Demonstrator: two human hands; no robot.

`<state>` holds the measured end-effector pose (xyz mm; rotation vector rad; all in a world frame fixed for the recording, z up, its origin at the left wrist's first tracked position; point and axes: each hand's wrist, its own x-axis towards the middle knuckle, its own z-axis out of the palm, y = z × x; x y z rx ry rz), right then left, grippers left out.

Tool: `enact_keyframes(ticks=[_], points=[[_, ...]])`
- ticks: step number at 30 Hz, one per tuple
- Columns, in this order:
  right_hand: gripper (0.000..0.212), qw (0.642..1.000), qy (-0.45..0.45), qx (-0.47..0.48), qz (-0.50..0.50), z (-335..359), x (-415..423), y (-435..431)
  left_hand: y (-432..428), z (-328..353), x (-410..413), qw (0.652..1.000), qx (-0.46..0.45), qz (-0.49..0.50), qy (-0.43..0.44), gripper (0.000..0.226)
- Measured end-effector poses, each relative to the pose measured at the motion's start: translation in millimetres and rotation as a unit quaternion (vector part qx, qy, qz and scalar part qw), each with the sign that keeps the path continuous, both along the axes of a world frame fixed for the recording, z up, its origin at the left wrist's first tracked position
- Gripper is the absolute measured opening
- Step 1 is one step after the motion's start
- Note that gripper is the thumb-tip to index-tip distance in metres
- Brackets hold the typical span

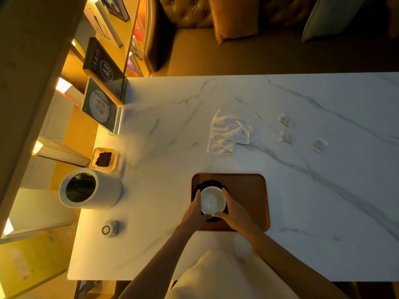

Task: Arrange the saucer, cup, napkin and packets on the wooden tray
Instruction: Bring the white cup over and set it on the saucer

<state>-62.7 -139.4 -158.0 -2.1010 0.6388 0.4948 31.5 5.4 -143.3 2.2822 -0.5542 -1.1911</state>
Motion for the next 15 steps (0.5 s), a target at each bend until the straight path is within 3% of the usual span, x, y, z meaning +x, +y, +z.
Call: enact_keyframes(ticks=[5,15], points=[[0.101,1.0,-0.005,0.009,0.008,1.2,1.3,-2.1,-1.7,3.2,6.3,0.999,-0.02,-0.024,-0.025,0.093],[0.1,1.0,-0.01,0.012,-0.004,0.8,-1.0,0.3,-2.8,3.3,6.1,0.999,-0.016,-0.029,-0.023,0.092]])
